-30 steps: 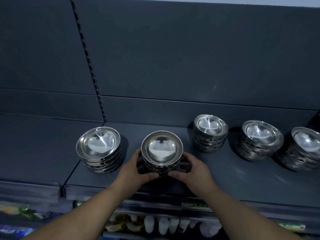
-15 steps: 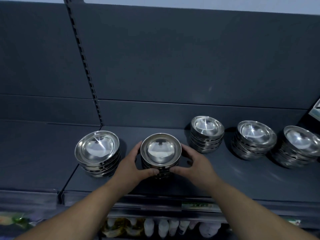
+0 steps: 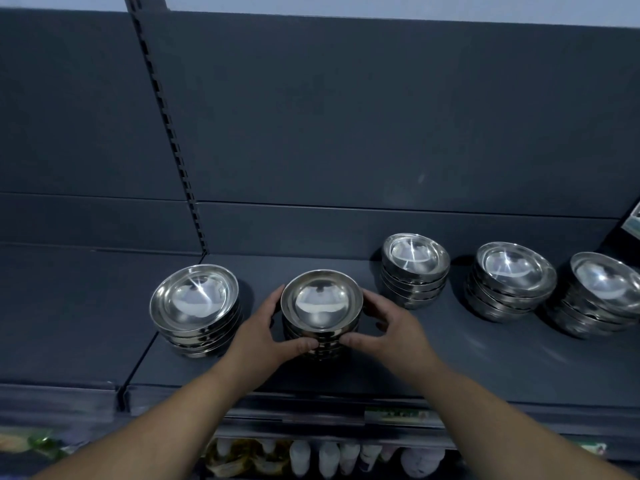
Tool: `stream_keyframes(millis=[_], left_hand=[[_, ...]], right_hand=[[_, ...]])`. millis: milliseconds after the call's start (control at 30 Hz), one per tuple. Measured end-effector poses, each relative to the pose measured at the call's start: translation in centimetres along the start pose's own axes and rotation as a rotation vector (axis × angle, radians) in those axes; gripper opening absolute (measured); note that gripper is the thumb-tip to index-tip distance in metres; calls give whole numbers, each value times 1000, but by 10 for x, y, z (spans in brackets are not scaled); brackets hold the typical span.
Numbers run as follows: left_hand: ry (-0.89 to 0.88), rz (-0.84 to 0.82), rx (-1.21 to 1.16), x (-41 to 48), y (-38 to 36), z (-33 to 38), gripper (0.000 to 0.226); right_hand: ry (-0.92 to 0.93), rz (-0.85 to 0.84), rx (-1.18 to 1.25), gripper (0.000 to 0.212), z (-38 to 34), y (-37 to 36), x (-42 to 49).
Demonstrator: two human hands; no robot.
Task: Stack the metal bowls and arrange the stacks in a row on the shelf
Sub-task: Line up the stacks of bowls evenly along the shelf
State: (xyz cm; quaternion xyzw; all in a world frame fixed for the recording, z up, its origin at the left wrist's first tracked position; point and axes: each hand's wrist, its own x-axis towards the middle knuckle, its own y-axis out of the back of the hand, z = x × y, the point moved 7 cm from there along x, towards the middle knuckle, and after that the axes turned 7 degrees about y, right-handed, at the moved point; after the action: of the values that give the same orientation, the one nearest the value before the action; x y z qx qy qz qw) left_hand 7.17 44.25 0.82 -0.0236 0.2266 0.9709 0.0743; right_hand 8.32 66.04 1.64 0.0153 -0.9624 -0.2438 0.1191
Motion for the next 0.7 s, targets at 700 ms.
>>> stream_keyframes(millis=[700], left_hand=[[-6,-56,-86,0,-4,2,103]], right_hand=[[-25,-11,33,85,2,-3,-4]])
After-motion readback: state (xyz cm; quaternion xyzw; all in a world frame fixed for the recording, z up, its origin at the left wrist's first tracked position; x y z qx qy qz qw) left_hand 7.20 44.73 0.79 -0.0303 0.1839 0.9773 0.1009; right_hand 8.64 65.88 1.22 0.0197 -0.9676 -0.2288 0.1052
